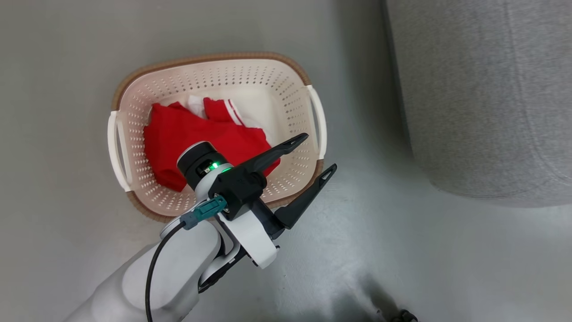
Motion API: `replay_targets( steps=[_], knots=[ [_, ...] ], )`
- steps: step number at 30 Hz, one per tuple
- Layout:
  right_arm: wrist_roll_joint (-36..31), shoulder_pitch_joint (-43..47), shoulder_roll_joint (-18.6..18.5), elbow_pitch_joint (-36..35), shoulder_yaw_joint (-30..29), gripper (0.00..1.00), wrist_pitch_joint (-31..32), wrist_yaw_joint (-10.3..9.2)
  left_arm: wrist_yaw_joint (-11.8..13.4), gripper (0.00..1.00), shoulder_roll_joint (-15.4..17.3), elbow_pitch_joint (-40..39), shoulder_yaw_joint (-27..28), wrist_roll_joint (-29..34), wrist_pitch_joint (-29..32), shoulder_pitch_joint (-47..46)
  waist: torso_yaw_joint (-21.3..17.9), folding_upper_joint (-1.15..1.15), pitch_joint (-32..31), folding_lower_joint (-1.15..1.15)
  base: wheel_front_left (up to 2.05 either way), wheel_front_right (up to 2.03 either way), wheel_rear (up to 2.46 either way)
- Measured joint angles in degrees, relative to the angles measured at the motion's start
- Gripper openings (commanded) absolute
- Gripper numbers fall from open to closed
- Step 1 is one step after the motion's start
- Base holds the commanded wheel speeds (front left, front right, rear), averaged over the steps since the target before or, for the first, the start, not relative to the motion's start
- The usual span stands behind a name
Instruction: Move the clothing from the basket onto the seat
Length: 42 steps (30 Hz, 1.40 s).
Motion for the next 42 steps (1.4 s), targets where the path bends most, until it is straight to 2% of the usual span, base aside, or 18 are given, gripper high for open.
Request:
replay_targets(
  steps=[2,3,7,12,18,19,20,21,24,28,42],
  knots=[
    [-2.68,-1.79,1.01,-0.12,-4.74,0.00,0.00,0.00,0.00,1.00,-0.14,-0.09,-0.31,0.00,0.00,-0.29,0.81,0.00,1.00,0.00,0.00,0.00,0.00],
    [-5.44,-2.86,1.86,-0.12,-9.15,0.00,0.00,0.00,0.00,1.00,-0.41,-0.20,-0.45,0.00,0.00,-0.30,1.73,0.00,1.73,0.00,0.00,0.00,0.00],
    [-10.83,-3.85,3.61,0.24,-15.67,0.00,0.16,0.00,0.00,1.00,-0.41,-0.24,0.04,0.00,0.00,-0.30,3.04,0.00,3.19,0.00,0.00,0.00,0.00],
    [-15.30,-4.33,5.08,5.08,-17.84,0.00,4.31,0.00,0.00,1.00,0.10,-0.24,0.70,0.00,-0.01,-0.26,3.78,0.00,4.11,0.00,0.00,0.00,0.00],
    [-14.89,-1.46,6.51,13.43,-17.61,0.00,2.44,0.00,0.00,1.00,-0.59,-0.13,0.98,0.00,-0.01,-0.26,4.33,0.00,3.11,0.00,0.00,0.00,0.00],
    [-14.91,-0.25,6.42,14.19,-16.66,0.41,1.87,0.00,0.00,1.00,-0.88,-0.11,0.98,0.00,-0.01,-0.26,4.44,0.00,2.77,0.00,0.00,0.00,0.00],
    [-14.58,0.63,6.45,14.77,-16.30,0.95,1.34,0.00,0.00,1.00,-1.21,-0.11,1.05,0.00,-0.01,-0.26,4.56,0.00,2.42,0.00,0.00,0.00,0.00],
    [-14.02,2.05,6.44,16.03,-14.49,1.00,0.87,0.00,0.00,1.00,-1.77,-0.10,1.25,0.00,-0.01,-0.24,4.76,0.00,1.58,0.00,0.00,0.00,0.00],
    [-12.25,3.91,6.64,16.89,-11.37,1.00,0.42,0.00,0.00,1.00,-2.16,0.09,1.48,-0.02,-0.01,-0.10,5.08,0.00,-0.01,0.00,0.00,0.00,0.00],
    [-6.75,7.14,7.34,14.71,-5.56,1.00,0.33,0.00,0.00,1.00,-2.94,0.26,2.55,-0.09,-0.01,0.69,5.56,0.00,-2.64,0.00,0.00,0.00,0.00],
    [17.14,26.89,6.39,4.99,19.15,1.00,0.32,0.00,0.00,1.00,-5.98,2.01,8.71,-0.26,0.00,9.77,7.70,0.00,-16.62,0.00,0.00,0.00,0.00]
  ],
)
